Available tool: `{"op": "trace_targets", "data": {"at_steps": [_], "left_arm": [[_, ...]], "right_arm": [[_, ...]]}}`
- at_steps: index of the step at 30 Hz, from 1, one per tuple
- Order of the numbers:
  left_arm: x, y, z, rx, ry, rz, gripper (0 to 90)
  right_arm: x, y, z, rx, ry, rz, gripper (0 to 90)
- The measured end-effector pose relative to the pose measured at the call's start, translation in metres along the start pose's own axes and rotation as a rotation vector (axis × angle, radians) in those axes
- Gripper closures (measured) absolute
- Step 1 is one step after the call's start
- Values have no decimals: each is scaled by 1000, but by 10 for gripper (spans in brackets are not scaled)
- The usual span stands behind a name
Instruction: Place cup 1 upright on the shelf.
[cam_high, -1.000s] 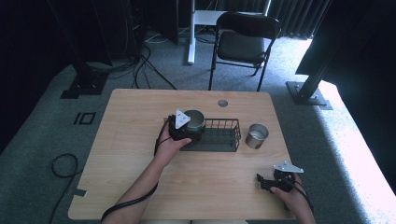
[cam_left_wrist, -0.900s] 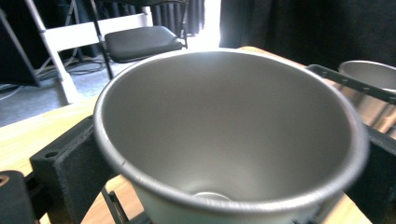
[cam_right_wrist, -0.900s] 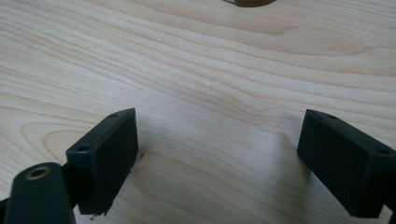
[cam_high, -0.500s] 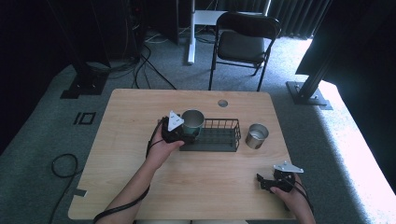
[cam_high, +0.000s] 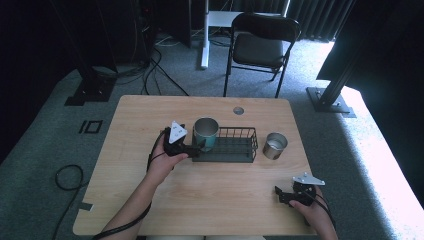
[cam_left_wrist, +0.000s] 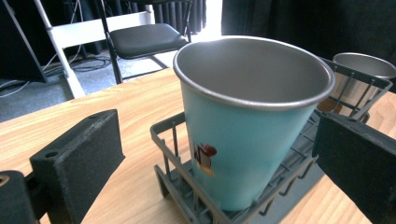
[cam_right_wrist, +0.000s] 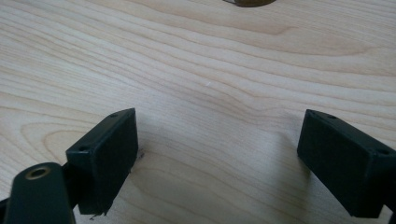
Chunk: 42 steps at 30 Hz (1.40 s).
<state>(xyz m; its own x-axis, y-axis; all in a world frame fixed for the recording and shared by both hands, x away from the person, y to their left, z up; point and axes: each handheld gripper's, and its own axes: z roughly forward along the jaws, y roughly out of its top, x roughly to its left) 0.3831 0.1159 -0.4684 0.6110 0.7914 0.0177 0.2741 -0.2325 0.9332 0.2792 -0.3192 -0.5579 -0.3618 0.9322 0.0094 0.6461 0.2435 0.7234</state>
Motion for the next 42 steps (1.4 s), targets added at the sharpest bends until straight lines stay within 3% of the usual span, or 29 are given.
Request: {"op": "trace_targets", "data": {"at_steps": [9,28,42], "left_arm": [[10,-10,-15,3,11,-15,24],[38,-42,-52,55,70,-26,24],[63,-76,-87,118,121,-67,25]], "right_arm": [[0,0,0,0,0,0,121],[0,0,0,0,0,0,120],[0,0,0,0,0,-1,121]]}}
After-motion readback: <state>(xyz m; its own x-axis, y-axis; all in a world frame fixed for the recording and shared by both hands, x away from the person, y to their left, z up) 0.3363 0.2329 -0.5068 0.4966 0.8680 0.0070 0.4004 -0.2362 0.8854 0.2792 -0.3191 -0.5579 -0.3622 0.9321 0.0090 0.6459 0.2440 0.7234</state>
